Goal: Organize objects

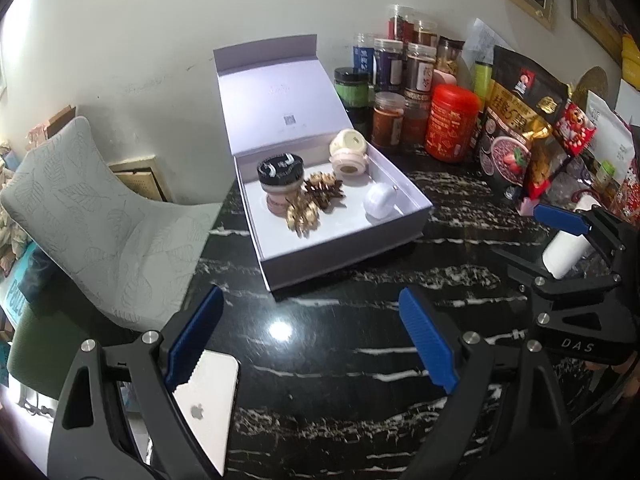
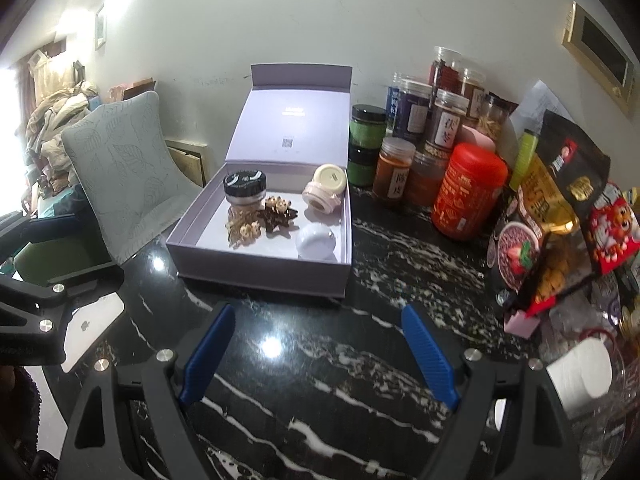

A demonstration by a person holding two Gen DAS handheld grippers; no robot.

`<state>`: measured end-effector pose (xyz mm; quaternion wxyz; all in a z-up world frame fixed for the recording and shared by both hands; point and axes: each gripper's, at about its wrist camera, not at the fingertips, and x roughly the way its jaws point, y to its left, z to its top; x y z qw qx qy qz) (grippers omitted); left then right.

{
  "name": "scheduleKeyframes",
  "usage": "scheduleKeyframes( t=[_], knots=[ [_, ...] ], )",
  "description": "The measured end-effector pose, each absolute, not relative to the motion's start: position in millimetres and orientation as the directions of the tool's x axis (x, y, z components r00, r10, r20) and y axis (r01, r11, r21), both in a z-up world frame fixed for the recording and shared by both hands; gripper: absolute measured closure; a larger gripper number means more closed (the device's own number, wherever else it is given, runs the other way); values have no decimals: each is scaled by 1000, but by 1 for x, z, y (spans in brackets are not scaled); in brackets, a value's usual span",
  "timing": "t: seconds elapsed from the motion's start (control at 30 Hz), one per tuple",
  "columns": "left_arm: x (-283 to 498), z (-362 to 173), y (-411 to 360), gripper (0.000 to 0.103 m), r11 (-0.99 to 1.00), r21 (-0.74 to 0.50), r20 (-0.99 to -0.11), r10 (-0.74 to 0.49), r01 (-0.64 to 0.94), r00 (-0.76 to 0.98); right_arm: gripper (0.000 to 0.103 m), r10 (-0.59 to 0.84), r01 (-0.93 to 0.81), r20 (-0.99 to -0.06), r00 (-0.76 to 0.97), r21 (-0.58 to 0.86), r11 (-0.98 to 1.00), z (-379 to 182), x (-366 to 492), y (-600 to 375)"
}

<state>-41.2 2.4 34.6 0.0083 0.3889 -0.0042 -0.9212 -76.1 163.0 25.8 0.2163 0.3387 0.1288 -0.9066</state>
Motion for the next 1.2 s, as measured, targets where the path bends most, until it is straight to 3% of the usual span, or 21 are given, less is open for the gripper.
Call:
scheduleKeyframes(
  t=[1.2],
  knots=[
    [-10,12,17,14,-1000,1,-754,-6,8,-657,16,-313,505,-680,-663,-98,-857,12,-39,176]
  ],
)
